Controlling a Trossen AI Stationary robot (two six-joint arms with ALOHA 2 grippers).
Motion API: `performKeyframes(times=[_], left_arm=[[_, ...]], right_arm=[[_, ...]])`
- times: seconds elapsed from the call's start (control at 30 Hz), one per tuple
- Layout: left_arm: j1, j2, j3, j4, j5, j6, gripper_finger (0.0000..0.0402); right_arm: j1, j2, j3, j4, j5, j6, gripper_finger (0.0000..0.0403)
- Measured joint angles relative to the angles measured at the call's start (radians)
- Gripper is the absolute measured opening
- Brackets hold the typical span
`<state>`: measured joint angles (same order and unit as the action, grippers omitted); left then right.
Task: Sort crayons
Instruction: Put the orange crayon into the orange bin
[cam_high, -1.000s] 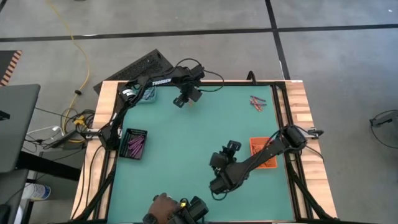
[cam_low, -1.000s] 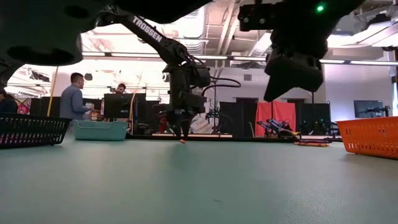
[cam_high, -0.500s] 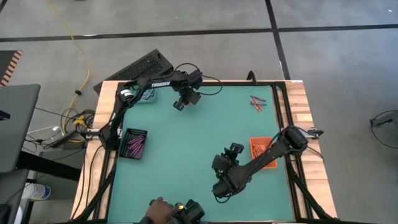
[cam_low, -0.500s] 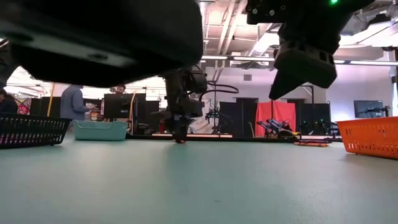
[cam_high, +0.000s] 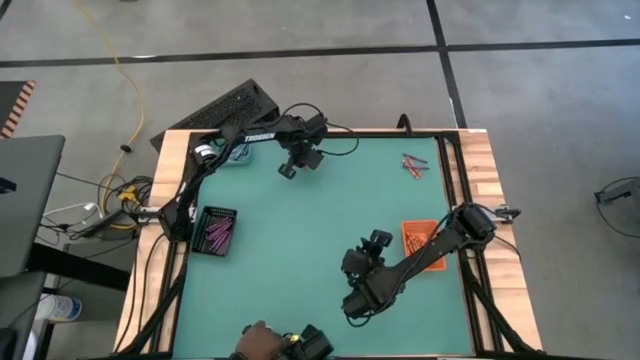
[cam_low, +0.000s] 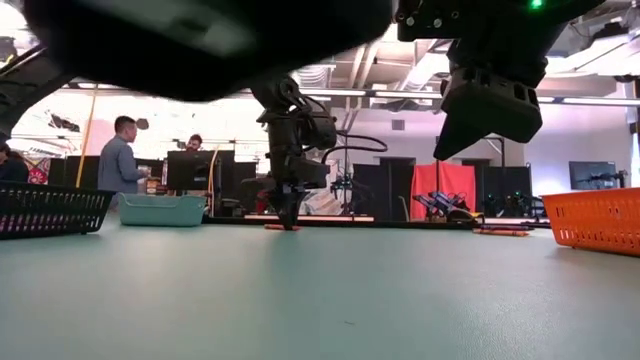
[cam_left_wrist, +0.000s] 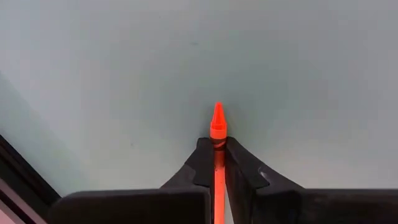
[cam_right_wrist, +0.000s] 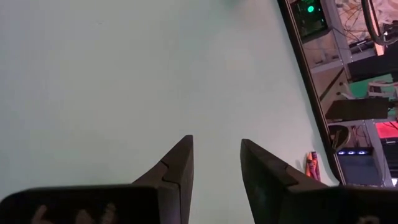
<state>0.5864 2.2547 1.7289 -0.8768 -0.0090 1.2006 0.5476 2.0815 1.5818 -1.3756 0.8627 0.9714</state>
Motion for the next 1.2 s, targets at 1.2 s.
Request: performKeyframes(times=[1.2], left_arm=[[-0.236,-0.109,0.611,-0.408,0.174,-0.139,0.0000]], right_arm=[[0.078,-0.071,0.042,-0.034,0.008,-0.099,0.0132]])
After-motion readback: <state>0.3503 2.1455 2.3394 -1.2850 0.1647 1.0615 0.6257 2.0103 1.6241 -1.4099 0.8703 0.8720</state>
